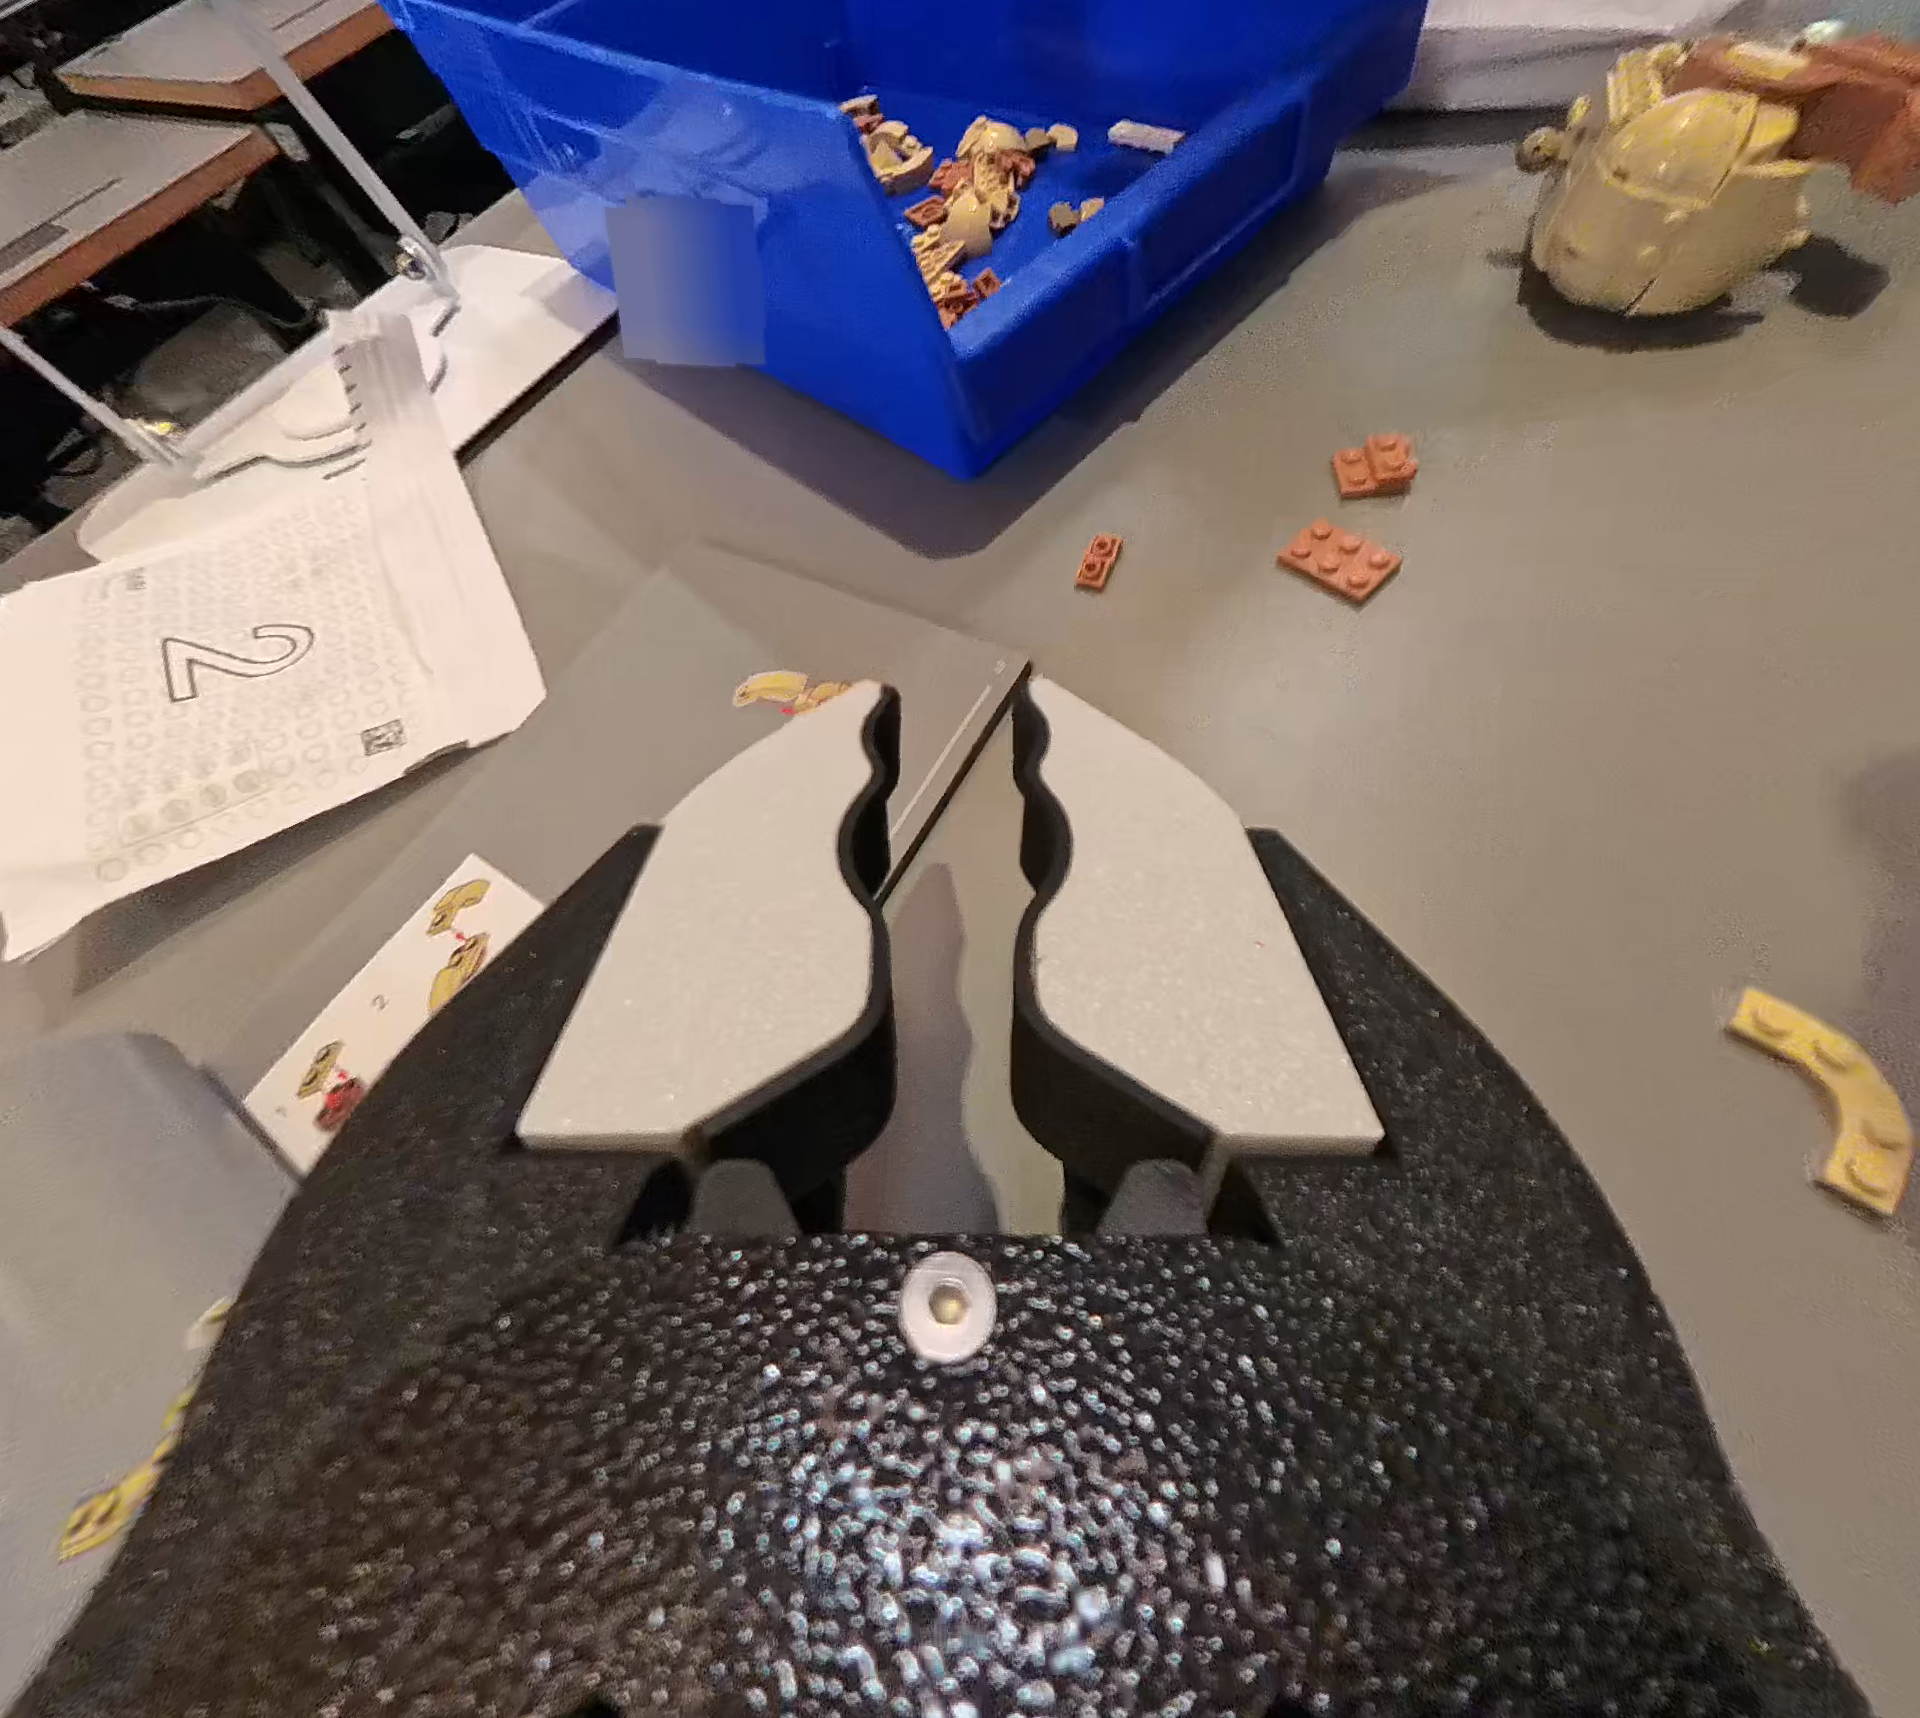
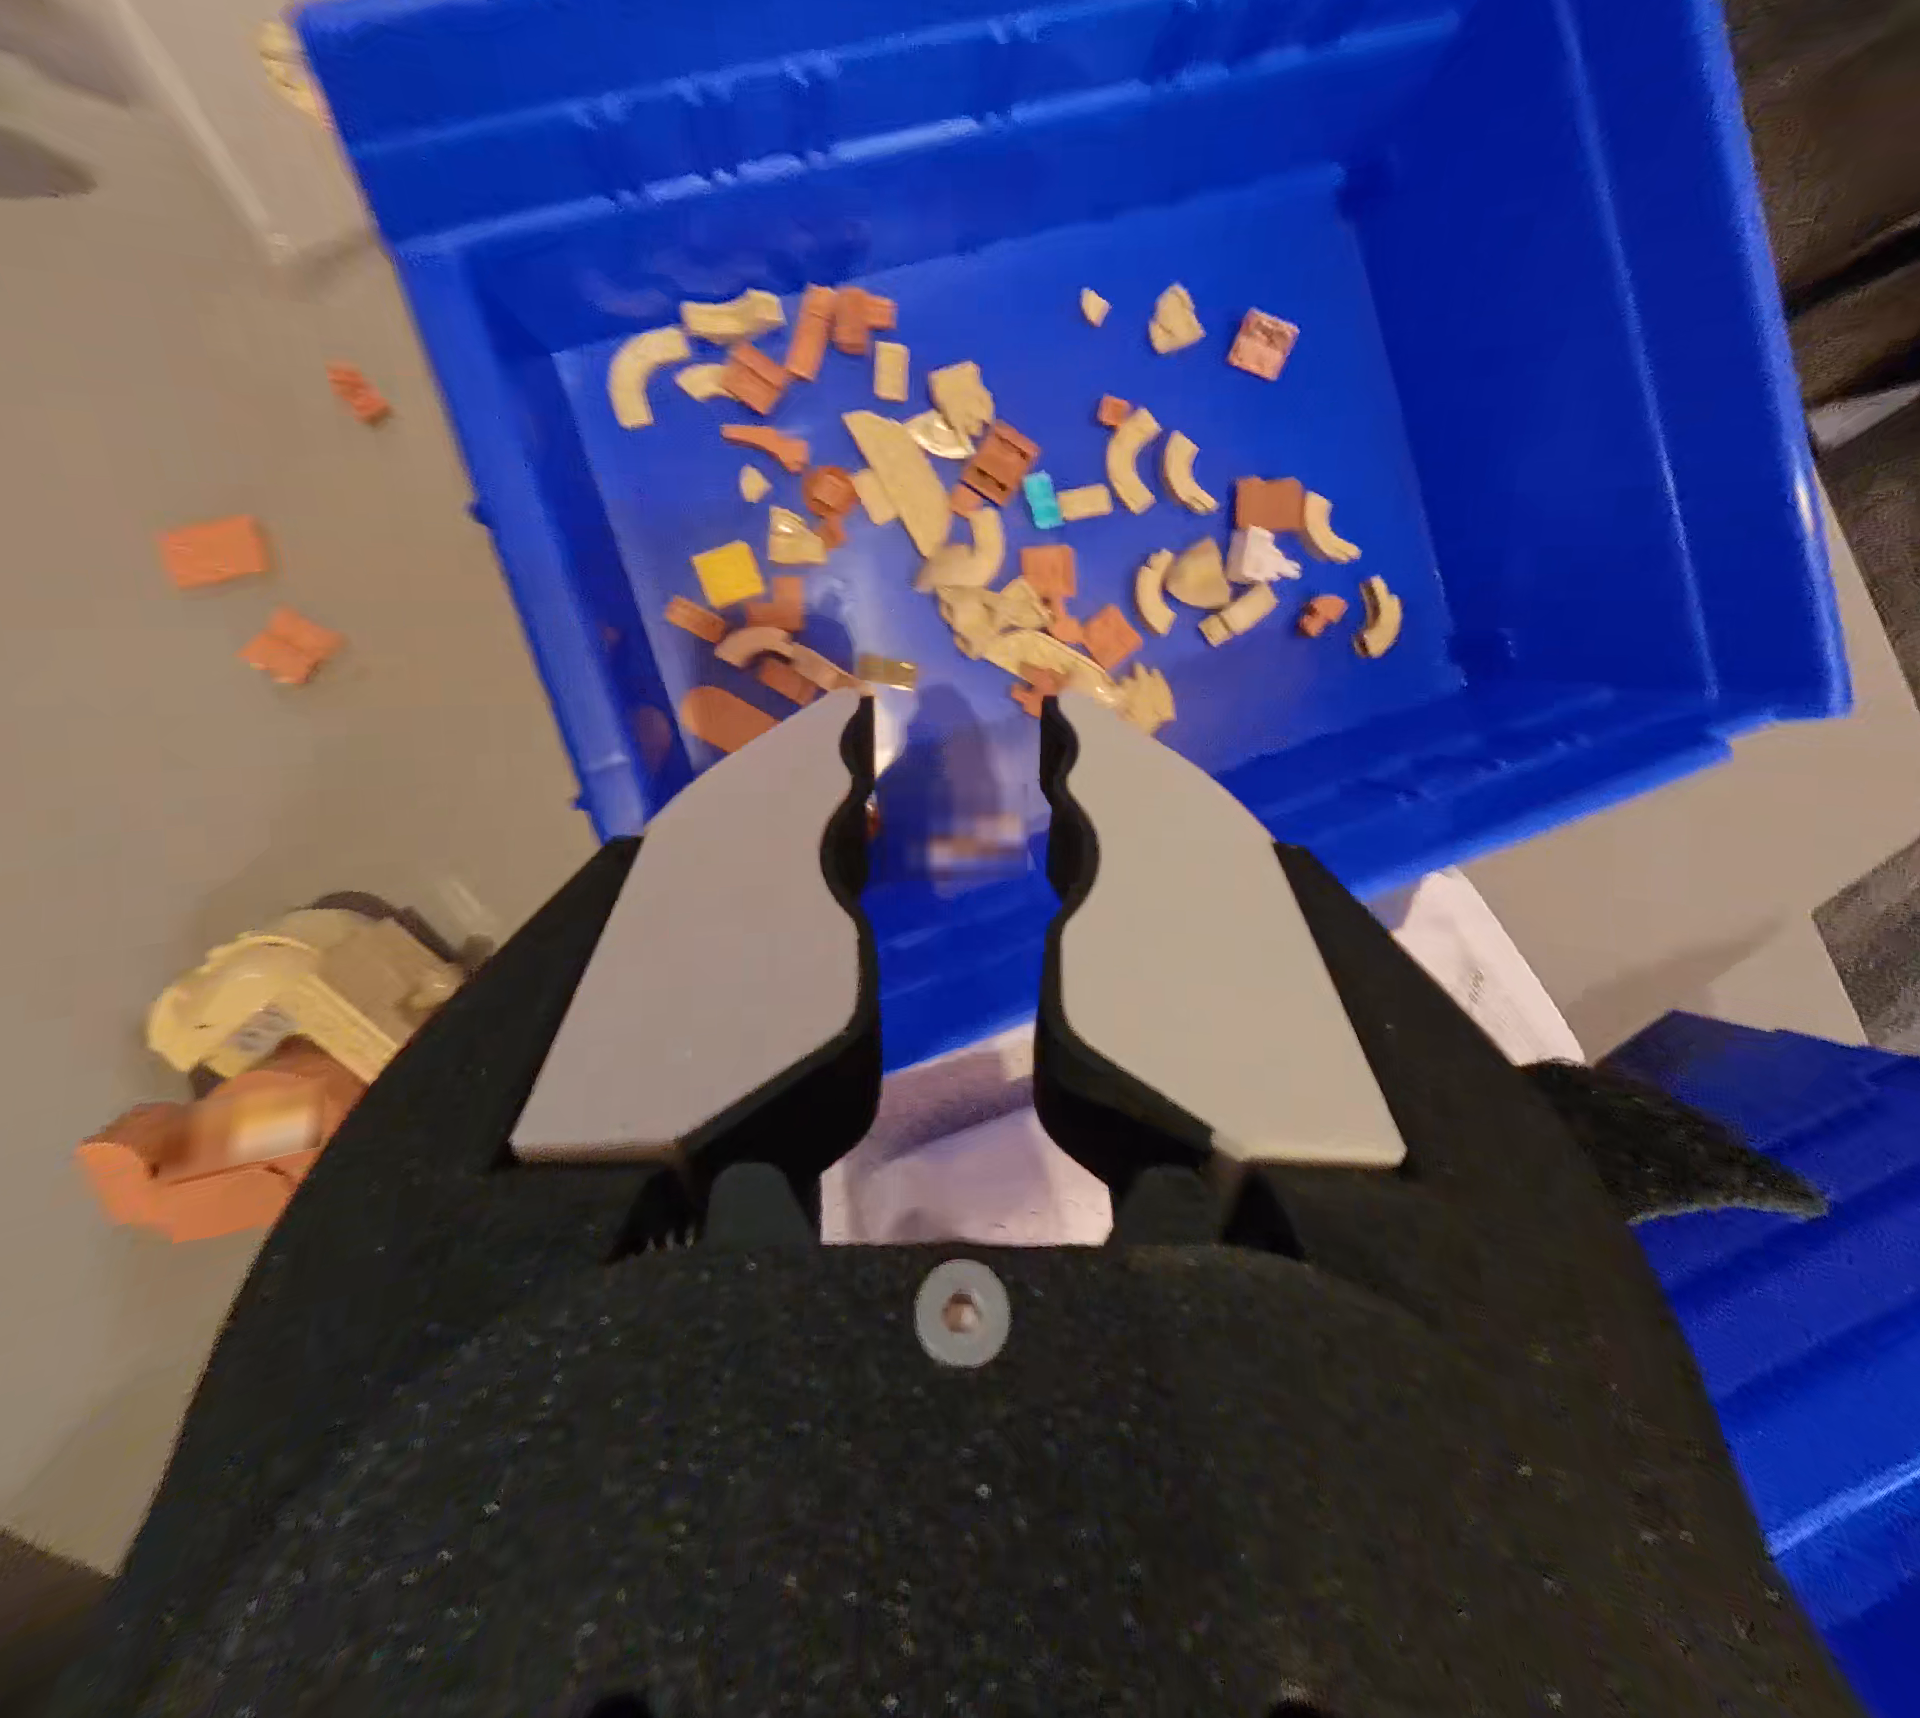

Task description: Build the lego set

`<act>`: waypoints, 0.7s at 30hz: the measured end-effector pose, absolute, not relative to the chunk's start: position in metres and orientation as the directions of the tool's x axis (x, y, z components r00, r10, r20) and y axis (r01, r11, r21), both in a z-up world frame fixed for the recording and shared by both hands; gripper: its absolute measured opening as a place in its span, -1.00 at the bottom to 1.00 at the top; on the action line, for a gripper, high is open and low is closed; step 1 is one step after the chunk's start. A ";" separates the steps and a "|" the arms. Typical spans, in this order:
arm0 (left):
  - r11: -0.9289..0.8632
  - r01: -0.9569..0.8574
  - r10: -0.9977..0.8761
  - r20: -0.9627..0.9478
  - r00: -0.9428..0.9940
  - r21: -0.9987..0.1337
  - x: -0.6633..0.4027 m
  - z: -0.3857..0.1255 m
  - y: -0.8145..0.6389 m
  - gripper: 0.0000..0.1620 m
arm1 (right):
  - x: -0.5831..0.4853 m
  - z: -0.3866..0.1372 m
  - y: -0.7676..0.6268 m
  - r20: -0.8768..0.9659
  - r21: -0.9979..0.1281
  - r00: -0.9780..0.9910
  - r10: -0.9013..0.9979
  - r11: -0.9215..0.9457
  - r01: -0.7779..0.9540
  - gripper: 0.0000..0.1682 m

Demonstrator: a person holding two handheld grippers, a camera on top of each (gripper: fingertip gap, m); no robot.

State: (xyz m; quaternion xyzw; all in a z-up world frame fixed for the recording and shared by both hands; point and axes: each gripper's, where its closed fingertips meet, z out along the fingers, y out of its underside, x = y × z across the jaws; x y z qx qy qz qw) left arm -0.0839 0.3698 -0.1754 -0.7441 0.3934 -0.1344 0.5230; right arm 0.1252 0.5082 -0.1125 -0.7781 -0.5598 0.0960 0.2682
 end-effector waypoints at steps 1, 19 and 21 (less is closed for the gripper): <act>-0.142 -0.433 -0.732 -0.200 0.651 -0.890 -0.080 -0.174 0.369 -0.75 | 0.131 -0.115 0.515 0.145 -0.520 0.364 0.920 -0.242 0.819 -0.64; -0.116 -0.436 -0.774 -0.194 0.603 -0.892 -0.057 -0.173 0.364 -0.75 | 0.096 -0.135 0.535 0.094 -0.468 0.246 0.965 -0.175 0.866 -0.70; -0.093 -0.437 -0.774 -0.211 0.597 -0.895 -0.057 -0.172 0.362 -0.75 | 0.079 -0.139 0.539 0.053 -0.409 0.191 0.980 -0.153 0.900 -0.71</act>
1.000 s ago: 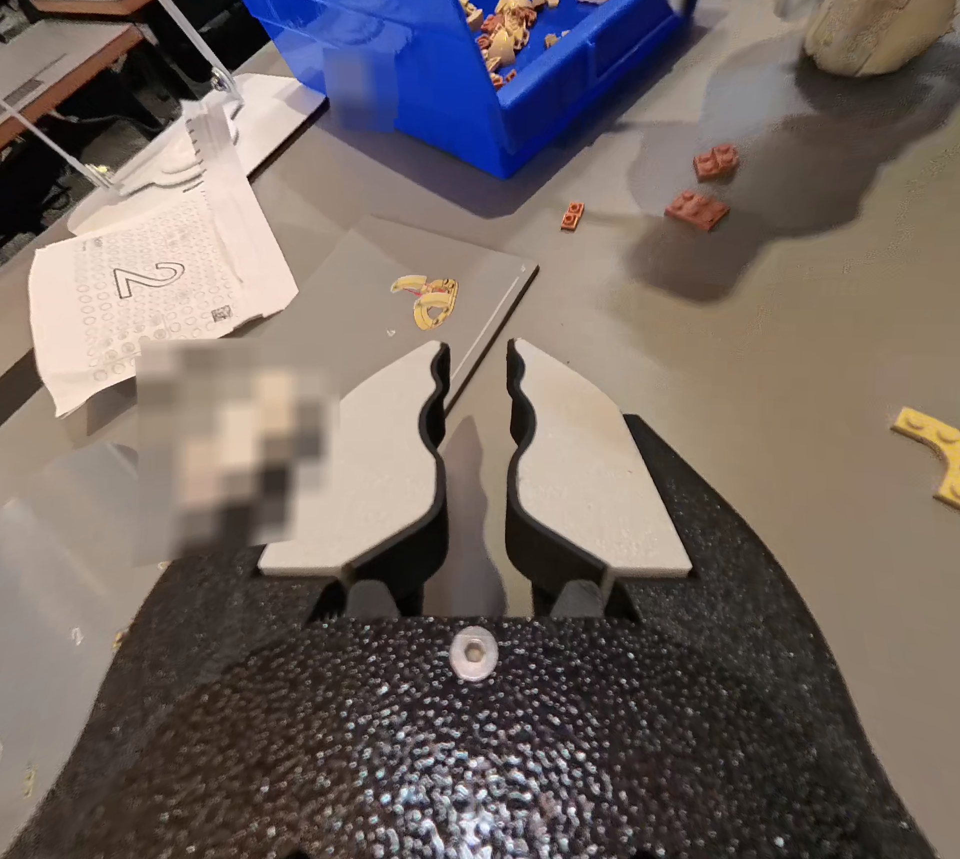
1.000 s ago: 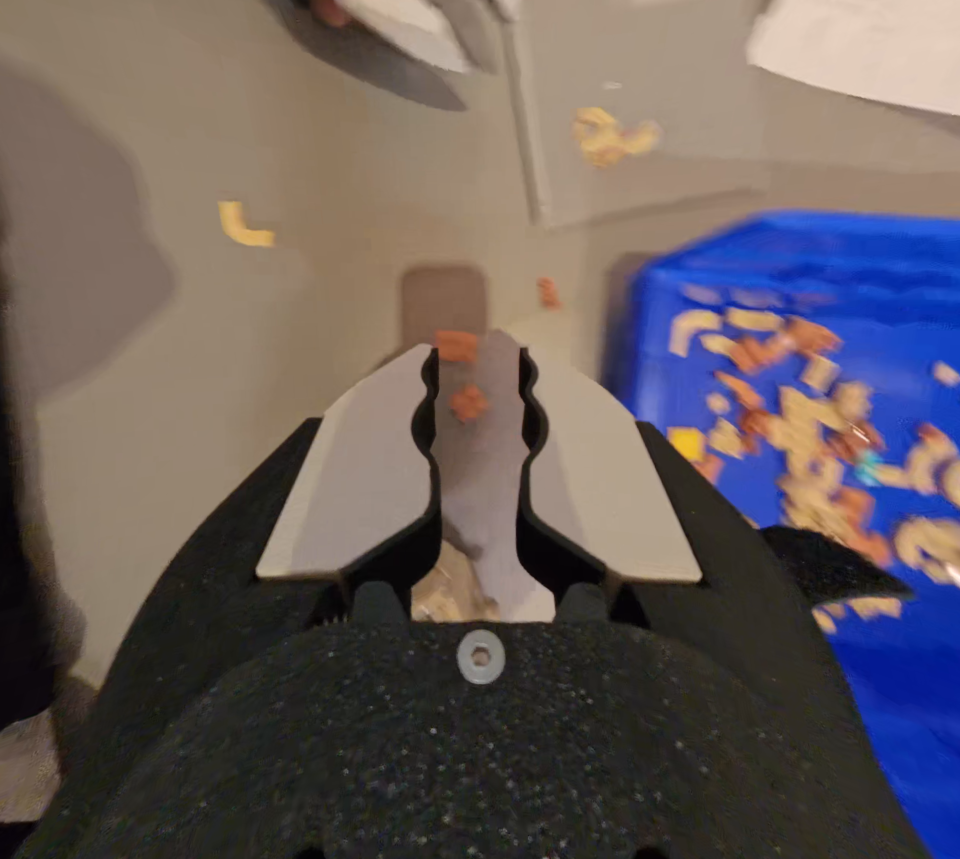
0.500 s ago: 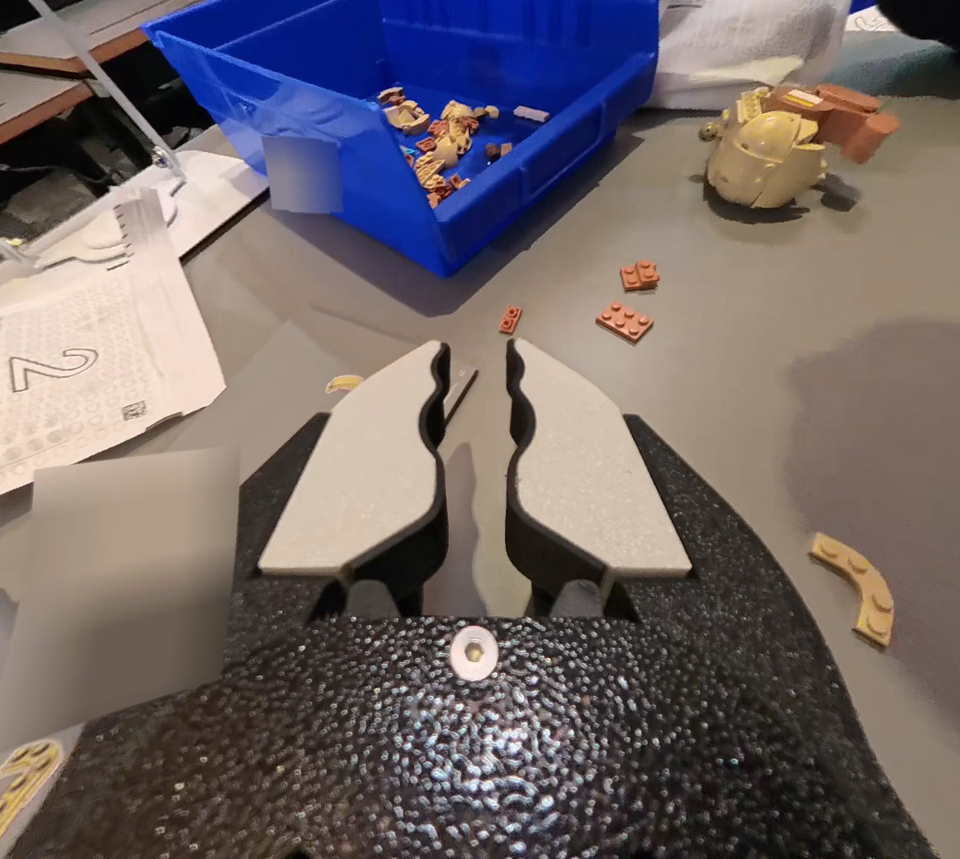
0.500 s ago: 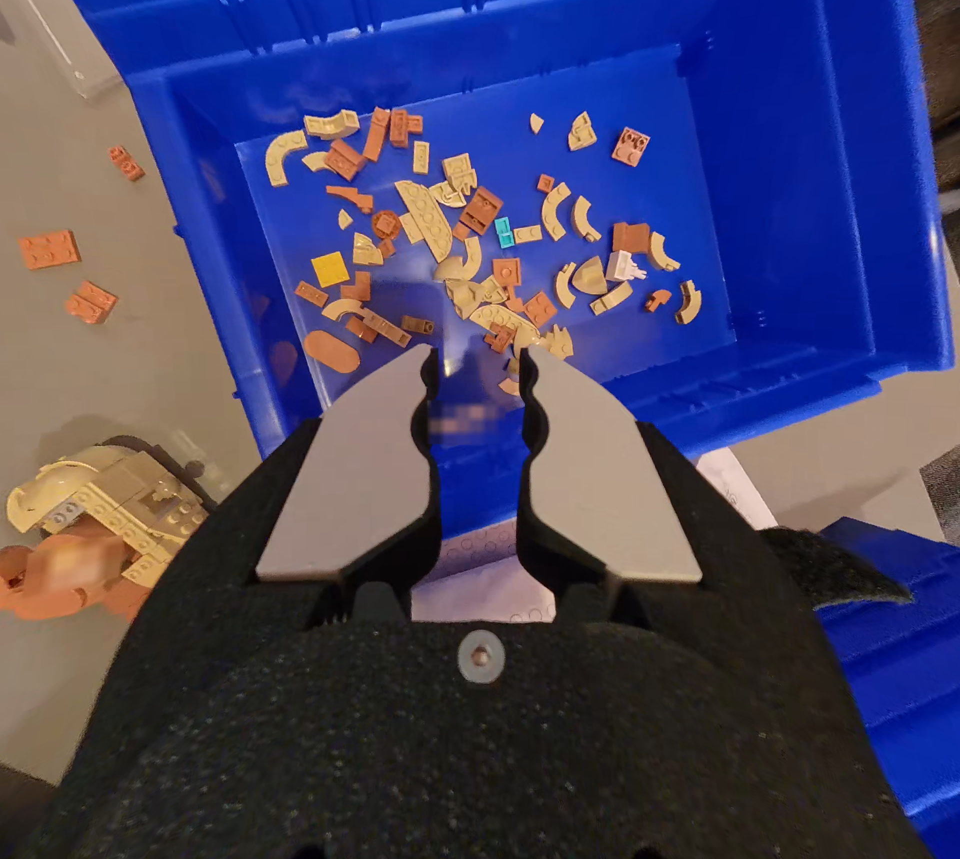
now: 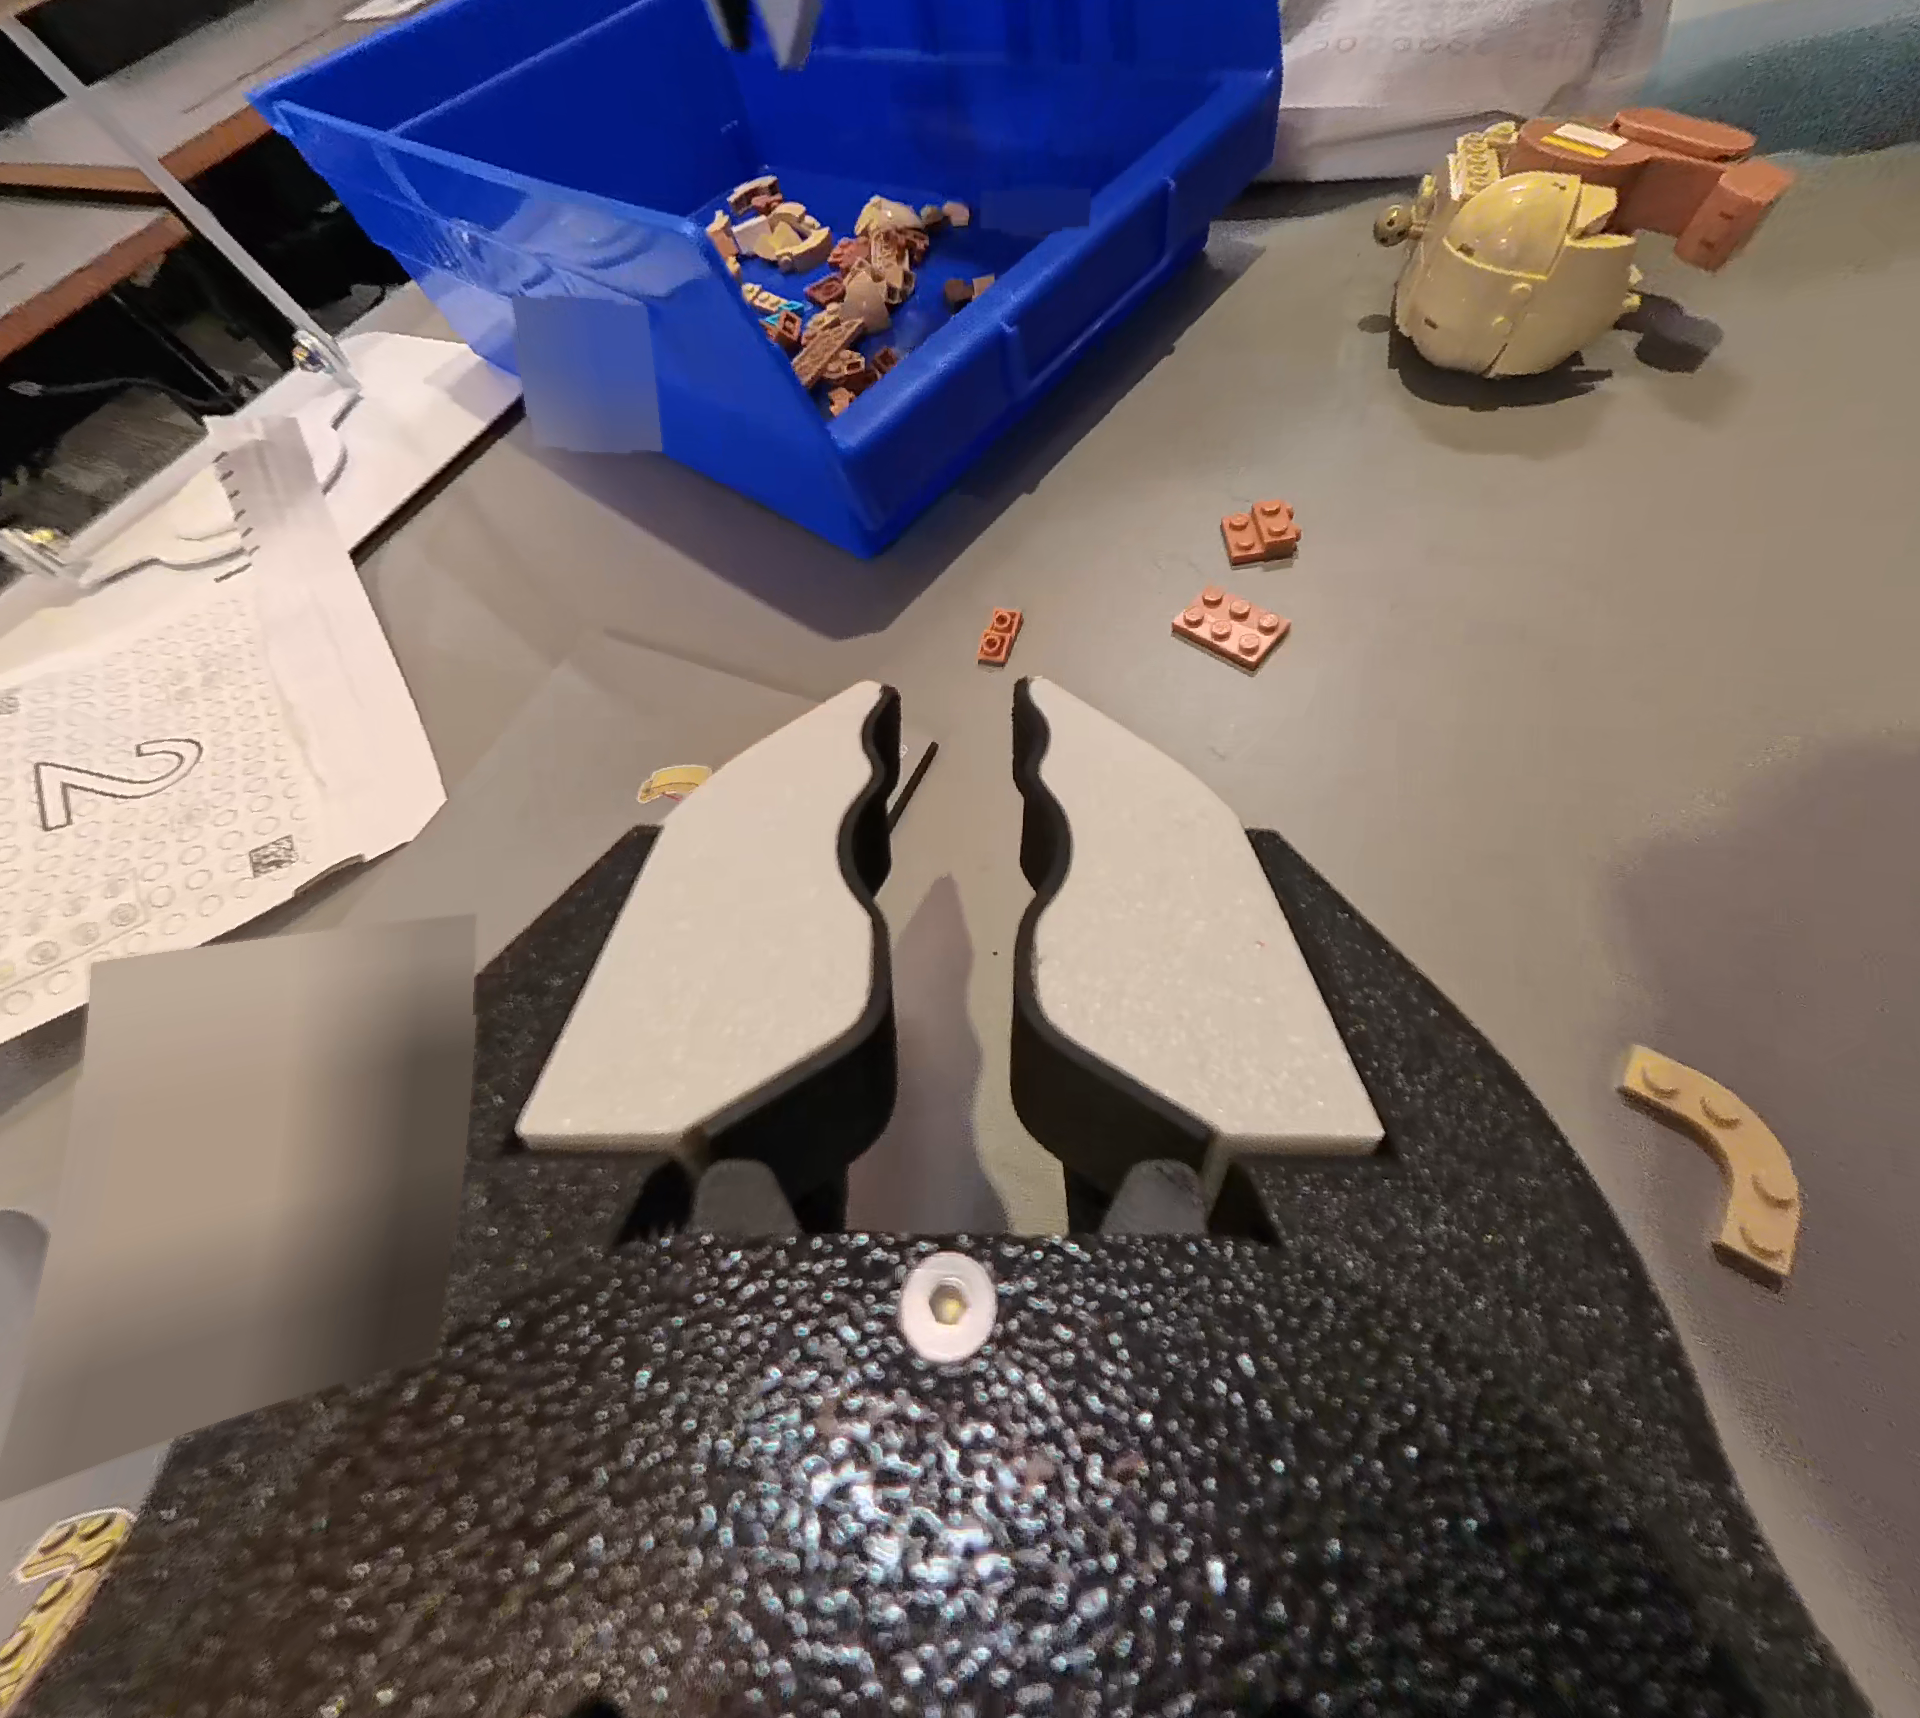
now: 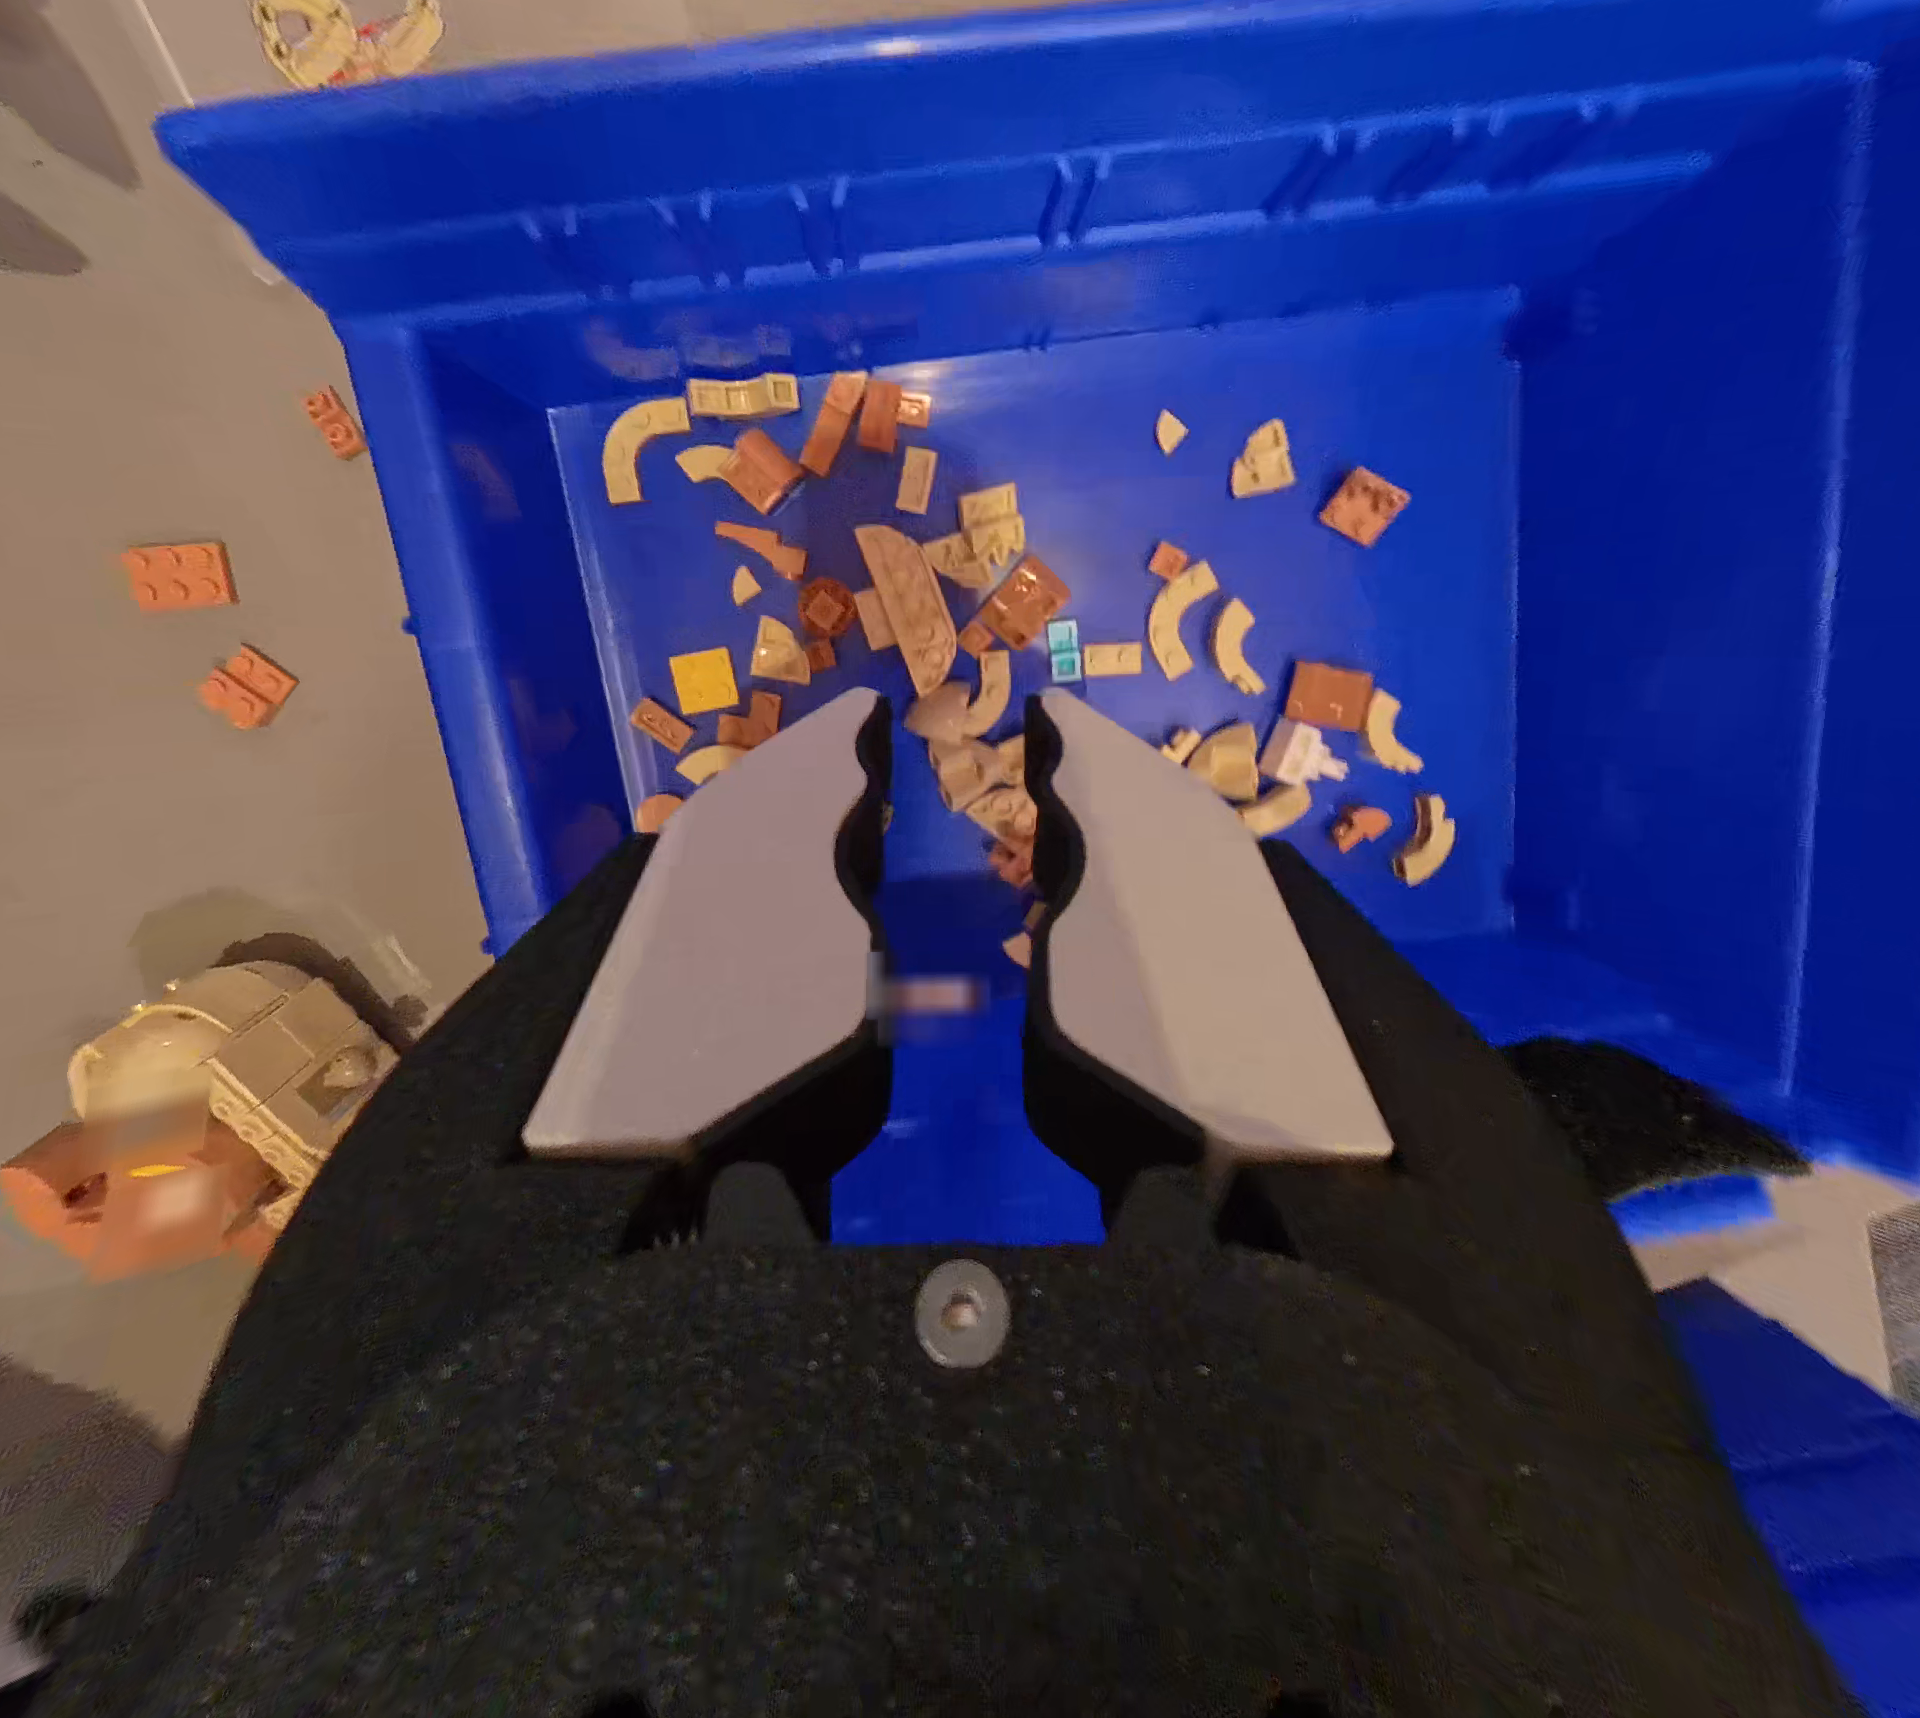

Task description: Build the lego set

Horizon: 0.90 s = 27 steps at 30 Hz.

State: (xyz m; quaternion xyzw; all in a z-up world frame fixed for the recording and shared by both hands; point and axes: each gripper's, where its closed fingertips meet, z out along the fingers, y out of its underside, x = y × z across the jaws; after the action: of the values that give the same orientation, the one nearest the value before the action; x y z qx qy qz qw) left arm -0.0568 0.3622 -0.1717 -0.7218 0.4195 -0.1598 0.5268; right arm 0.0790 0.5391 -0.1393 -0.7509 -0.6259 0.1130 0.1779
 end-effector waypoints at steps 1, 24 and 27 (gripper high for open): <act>-0.079 -0.436 -0.775 -0.220 0.593 -0.897 -0.056 -0.170 0.361 -0.75 | 0.073 -0.144 0.543 0.035 -0.365 0.173 0.984 -0.148 0.919 -0.72; 0.014 -0.423 -0.806 -0.261 0.532 -0.906 -0.052 -0.163 0.345 -0.76 | 0.082 -0.219 0.598 -0.067 -0.021 0.227 0.972 -0.229 0.973 -0.75; 0.012 -0.422 -0.806 -0.259 0.533 -0.907 -0.052 -0.163 0.345 -0.76 | 0.082 -0.221 0.600 -0.067 -0.024 0.235 0.970 -0.237 0.971 -0.74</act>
State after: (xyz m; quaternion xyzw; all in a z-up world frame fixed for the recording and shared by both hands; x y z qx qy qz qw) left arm -0.0525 0.3454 -0.1632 -0.6807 0.4508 -0.1744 0.5505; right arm 0.0825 0.5999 -0.2206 -0.7858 -0.6174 0.0337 -0.0111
